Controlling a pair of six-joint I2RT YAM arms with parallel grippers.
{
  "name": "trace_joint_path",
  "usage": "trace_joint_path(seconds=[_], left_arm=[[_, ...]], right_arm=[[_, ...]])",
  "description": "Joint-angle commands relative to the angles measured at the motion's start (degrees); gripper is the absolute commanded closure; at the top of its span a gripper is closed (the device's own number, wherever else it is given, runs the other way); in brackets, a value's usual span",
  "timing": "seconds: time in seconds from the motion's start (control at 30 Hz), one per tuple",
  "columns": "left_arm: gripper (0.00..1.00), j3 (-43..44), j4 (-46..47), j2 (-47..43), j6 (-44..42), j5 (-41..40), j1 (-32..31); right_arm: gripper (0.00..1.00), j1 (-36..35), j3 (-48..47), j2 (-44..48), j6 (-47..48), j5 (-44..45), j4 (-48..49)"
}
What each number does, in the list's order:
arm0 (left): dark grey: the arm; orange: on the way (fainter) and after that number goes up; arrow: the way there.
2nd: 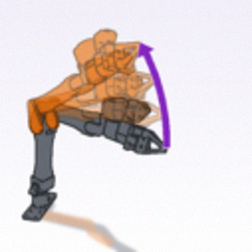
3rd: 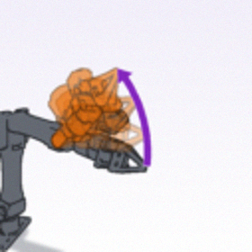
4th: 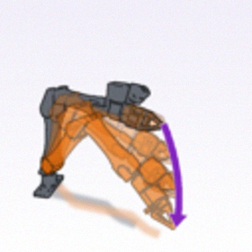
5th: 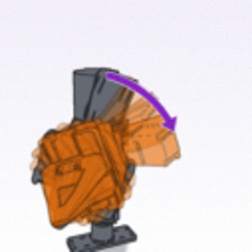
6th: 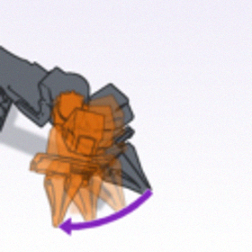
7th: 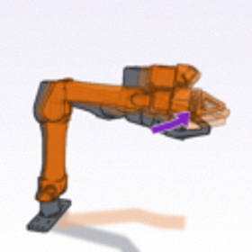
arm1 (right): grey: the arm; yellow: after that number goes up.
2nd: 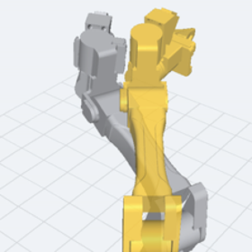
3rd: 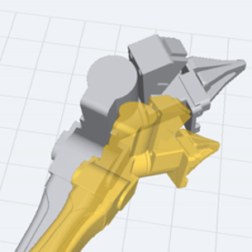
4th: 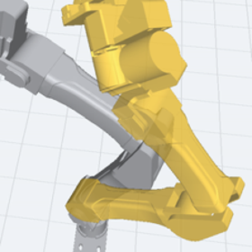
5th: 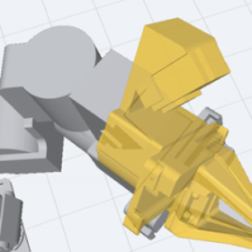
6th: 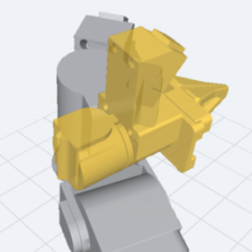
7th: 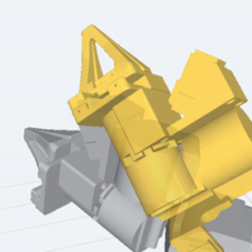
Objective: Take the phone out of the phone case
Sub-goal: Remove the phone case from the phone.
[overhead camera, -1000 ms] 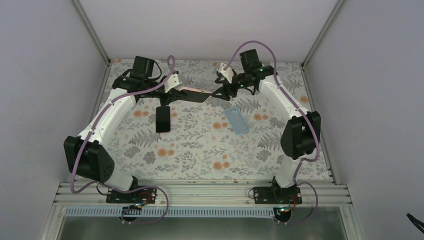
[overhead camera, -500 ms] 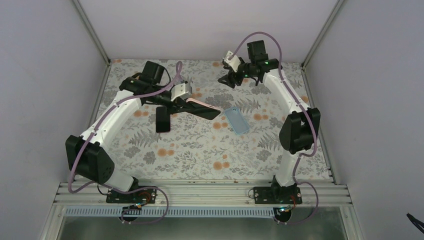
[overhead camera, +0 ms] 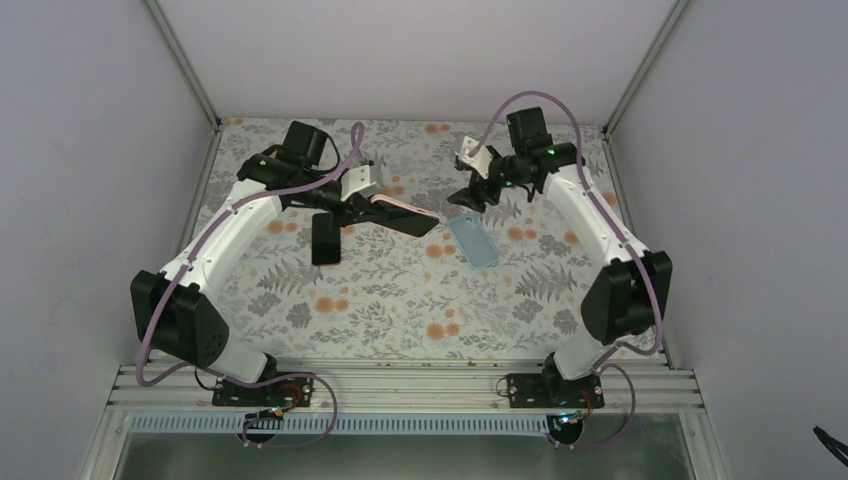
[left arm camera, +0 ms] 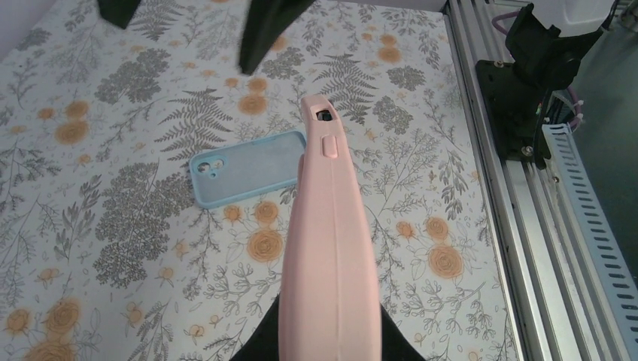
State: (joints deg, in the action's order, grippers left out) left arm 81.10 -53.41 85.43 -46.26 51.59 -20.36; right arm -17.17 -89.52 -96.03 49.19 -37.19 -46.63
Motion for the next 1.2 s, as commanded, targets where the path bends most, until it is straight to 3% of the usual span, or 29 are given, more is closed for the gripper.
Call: trace_joint_path(seconds=[0.0, 1.17], left_arm=[[0.98, 0.6, 2.4, -2.0, -0.2, 2.4, 0.1], [0.98, 0.8, 4.0, -1.4, 1.4, 0.9, 0.2]], right_arm=[[0.15, -0.3, 3.8, 5.2, 2.9, -4.1, -2.4], [0.21, -4.3, 4.1, 3.8, 1.2, -6.9, -1.6]])
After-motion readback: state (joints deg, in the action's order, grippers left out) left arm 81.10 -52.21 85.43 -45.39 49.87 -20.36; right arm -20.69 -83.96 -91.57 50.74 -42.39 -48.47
